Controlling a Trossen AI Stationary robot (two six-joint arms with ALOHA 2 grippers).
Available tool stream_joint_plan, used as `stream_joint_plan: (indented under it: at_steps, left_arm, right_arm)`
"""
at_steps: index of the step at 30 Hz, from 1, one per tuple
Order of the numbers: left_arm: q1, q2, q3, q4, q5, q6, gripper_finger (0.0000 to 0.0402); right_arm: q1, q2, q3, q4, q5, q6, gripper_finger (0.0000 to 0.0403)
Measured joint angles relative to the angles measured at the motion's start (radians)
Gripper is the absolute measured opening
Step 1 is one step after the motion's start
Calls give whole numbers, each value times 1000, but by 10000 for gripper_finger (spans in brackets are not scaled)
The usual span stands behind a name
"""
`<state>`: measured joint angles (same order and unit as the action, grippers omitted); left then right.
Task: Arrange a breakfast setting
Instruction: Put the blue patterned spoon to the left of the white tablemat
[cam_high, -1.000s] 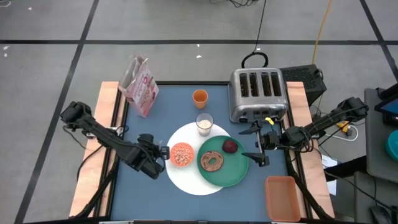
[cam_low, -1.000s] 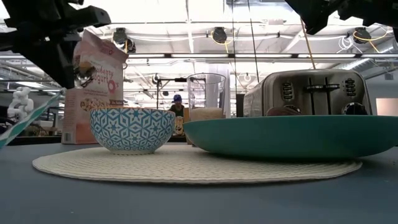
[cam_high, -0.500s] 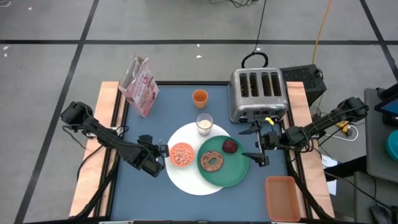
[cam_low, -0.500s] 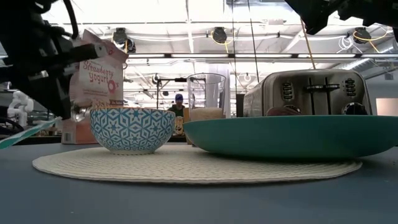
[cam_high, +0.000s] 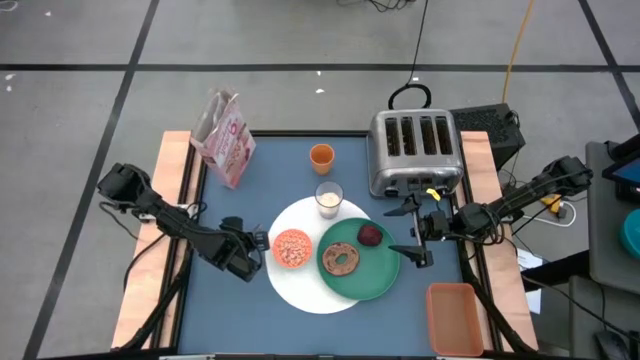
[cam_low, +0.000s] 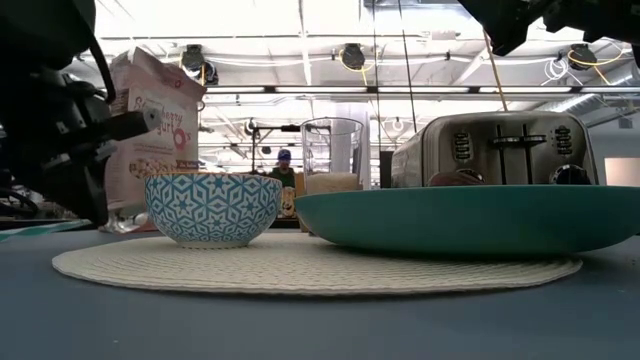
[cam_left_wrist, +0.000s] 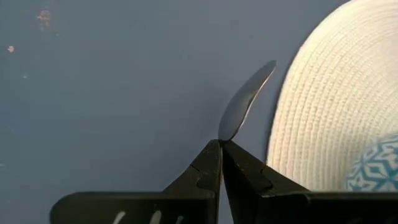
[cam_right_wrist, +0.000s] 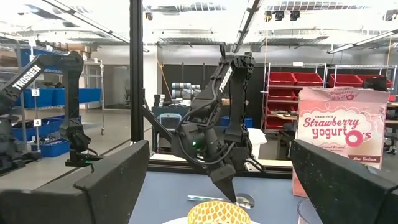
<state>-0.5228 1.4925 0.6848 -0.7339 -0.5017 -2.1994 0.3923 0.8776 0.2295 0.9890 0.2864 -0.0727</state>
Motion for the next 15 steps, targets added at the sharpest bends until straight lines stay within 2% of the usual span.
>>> stream_joint_plan:
  at_steps: [15]
  left_arm:
    - [25, 0, -21, 7, 2, 1, 19]
  right_arm:
    - [0, 0, 0, 0, 0, 0, 384]
